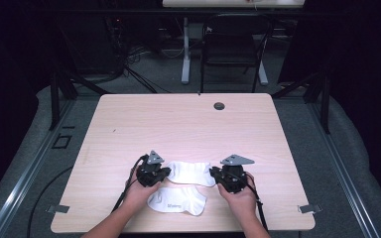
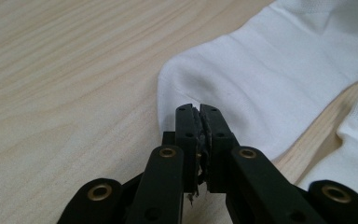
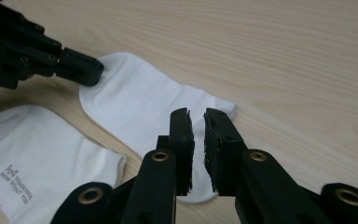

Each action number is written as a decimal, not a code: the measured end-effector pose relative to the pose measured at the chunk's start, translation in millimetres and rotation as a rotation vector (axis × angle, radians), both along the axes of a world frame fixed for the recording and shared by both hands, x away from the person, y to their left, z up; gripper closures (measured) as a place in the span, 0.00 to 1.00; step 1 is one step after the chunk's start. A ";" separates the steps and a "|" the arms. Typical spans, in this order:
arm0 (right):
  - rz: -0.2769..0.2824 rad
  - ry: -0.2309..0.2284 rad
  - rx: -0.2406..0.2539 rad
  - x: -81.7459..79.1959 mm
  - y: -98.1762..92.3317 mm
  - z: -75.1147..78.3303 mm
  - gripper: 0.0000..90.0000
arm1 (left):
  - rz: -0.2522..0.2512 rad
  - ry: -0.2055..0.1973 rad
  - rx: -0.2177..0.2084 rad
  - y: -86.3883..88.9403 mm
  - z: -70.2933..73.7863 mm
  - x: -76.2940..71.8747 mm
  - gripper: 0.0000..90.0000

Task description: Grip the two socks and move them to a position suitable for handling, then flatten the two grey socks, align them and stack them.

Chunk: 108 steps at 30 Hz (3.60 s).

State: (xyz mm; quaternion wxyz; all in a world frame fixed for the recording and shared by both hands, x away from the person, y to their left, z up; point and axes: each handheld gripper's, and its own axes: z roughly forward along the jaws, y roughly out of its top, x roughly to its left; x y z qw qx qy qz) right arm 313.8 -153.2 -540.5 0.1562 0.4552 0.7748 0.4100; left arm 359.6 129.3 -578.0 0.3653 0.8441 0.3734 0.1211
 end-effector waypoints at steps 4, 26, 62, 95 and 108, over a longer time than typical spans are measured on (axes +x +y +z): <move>-0.001 0.021 -0.092 11.6 12.6 -17.4 0.90 | 0.003 -0.002 -0.001 1.1 -0.3 -0.1 0.96; -0.001 0.100 -0.106 34.4 26.7 -35.2 0.94 | 0.017 0.016 0.003 27.9 0.7 -11.7 0.95; 0.019 -0.013 -0.082 20.3 20.7 -21.5 0.64 | 0.076 -0.009 -0.079 57.5 8.7 -5.1 0.58; 0.067 0.105 -0.108 53.5 25.2 -12.5 0.76 | 0.085 0.063 -0.058 47.1 13.7 27.2 0.71; 0.087 0.135 -0.096 57.6 29.6 -19.6 0.75 | 0.069 0.094 -0.021 42.1 6.7 28.8 0.74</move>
